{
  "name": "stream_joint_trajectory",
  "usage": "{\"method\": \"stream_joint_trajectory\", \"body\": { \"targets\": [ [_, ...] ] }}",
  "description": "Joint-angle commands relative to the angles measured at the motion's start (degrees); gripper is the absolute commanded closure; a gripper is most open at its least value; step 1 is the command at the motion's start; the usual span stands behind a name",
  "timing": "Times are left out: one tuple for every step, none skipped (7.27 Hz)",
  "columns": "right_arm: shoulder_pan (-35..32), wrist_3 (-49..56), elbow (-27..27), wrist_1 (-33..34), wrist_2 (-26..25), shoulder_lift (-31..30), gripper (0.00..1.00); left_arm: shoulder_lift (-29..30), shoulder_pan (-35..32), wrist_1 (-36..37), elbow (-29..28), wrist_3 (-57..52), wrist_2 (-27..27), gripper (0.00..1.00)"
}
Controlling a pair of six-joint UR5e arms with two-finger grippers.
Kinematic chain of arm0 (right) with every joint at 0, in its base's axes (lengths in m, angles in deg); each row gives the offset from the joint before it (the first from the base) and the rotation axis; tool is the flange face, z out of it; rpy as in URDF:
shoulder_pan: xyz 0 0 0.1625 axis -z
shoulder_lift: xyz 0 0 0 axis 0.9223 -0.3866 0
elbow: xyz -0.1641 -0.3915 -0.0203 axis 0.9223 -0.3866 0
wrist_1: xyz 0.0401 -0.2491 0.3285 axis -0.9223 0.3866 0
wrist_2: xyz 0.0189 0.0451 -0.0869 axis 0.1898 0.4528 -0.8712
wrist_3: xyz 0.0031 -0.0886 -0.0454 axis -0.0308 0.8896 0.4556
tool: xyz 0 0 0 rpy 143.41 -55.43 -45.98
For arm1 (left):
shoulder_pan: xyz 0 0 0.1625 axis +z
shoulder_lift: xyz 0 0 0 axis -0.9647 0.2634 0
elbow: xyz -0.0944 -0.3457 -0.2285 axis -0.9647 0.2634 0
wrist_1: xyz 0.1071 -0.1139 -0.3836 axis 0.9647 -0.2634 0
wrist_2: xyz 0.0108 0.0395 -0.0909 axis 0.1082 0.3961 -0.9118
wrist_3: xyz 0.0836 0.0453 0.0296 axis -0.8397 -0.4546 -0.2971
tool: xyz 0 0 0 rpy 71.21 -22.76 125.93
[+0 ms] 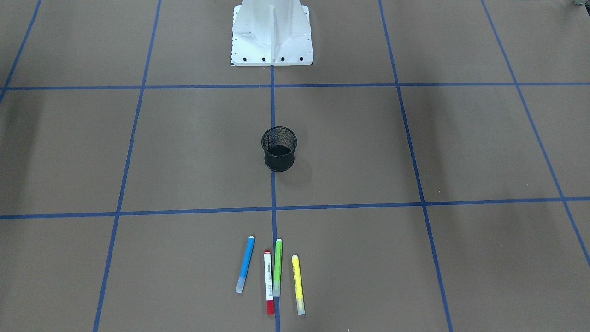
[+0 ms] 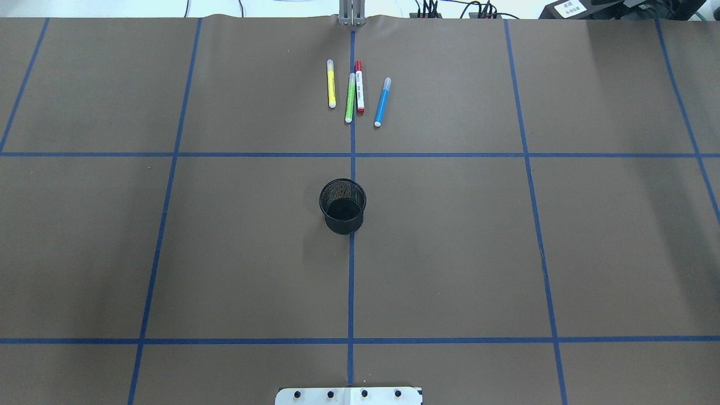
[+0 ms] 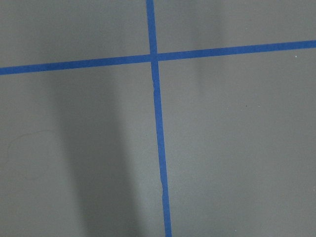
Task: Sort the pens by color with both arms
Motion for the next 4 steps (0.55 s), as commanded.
{"method": "stream_joint_trajectory", "body": {
  "targets": [
    [0.02,-0.29,-0.15,-7.40,0.17,-0.92,0.00,0.07,0.00,0.00,0.25,0.02,-0.01,0.00],
    [0.02,-0.30,-0.07,-7.87,0.17,-0.75,0.00,0.07,0.00,0.00,0.17,0.02,-0.01,0.00],
    [0.02,-1.78,0.20,-7.96,0.78,-0.57,0.00,0.07,0.09,0.00,0.16,0.11,0.07,0.00],
    [0.02,-3.88,-0.06,-8.05,3.48,-0.48,0.00,0.07,0.09,0.00,0.08,0.11,0.25,0.00]
  ]
}}
